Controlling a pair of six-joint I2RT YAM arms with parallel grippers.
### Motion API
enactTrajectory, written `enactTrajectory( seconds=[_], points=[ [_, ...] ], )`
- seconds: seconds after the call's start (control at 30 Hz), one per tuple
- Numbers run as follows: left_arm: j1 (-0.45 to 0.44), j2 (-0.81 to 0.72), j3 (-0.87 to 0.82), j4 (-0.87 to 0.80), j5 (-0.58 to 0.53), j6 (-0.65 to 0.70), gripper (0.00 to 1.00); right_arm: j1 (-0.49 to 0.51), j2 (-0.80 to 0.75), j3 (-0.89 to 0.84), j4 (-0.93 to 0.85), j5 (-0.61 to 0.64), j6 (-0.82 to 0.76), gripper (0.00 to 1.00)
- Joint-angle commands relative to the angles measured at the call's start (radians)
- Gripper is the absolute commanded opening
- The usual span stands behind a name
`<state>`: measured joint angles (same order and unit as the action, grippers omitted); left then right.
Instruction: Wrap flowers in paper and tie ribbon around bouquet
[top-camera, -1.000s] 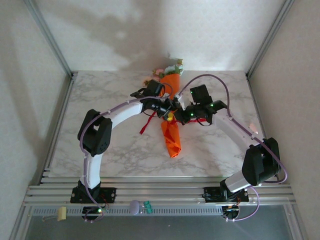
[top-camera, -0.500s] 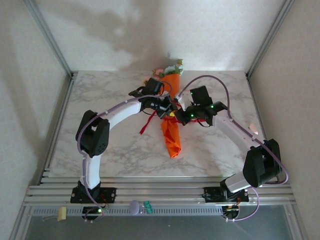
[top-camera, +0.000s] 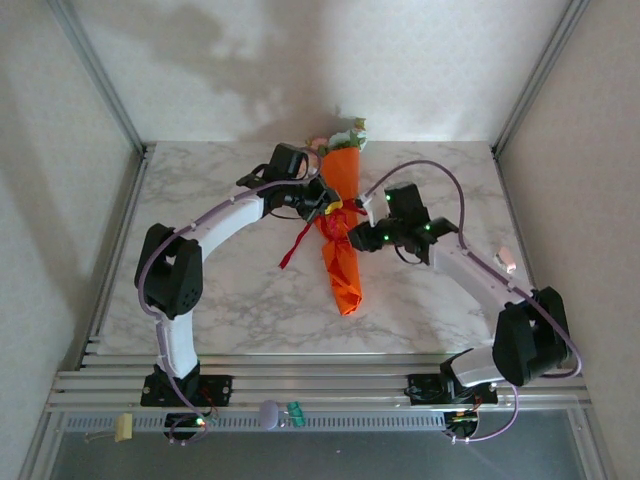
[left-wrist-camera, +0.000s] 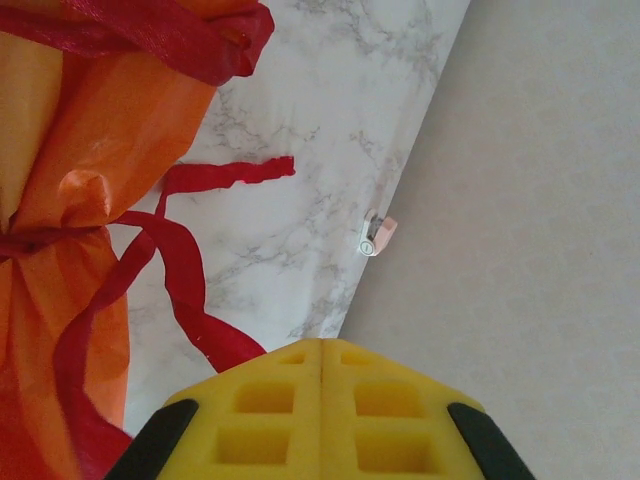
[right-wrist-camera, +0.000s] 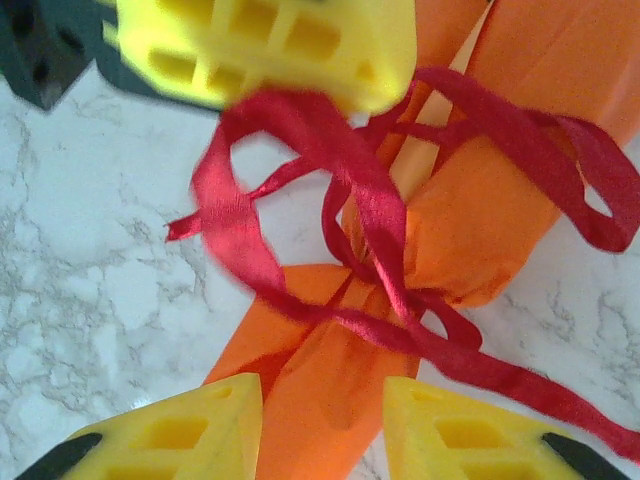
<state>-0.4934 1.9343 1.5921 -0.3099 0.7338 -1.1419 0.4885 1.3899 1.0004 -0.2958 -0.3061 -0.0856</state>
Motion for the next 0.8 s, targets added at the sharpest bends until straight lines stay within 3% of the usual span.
enactTrajectory(
  seconds=[0.0, 0.13, 0.3, 0.53, 0.6, 0.63, 0.77],
  points=[
    [0.009, -0.035, 0.008, 0.009, -0.031, -0.022, 0.0, -0.007, -0.075, -0.117, 0.215, 0.033, 0.02, 0.45],
    [0.01, -0.037, 0.011, 0.002, -0.034, -0.025, 0.0, -0.005, -0.072, -0.206, 0.394, 0.042, -0.004, 0.55],
    [0.011, -0.033, 0.021, 0.0, -0.034, -0.033, 0.0, 0.021, 0.01, -0.148, 0.408, 0.057, -0.05, 0.58],
    [0.013, -0.022, 0.046, -0.013, -0.036, -0.032, 0.0, 0.065, 0.096, -0.11, 0.46, 0.13, -0.092, 0.75],
    [0.014, -0.017, 0.055, -0.015, -0.035, -0.032, 0.0, 0.073, 0.116, -0.102, 0.477, 0.148, -0.088, 0.85],
    [0.015, -0.016, 0.057, -0.017, -0.034, -0.032, 0.0, 0.077, 0.129, -0.093, 0.481, 0.148, -0.085, 0.98],
    [0.015, -0.011, 0.067, -0.023, -0.034, -0.032, 0.0, 0.094, 0.175, -0.06, 0.492, 0.175, -0.075, 0.99]
  ],
)
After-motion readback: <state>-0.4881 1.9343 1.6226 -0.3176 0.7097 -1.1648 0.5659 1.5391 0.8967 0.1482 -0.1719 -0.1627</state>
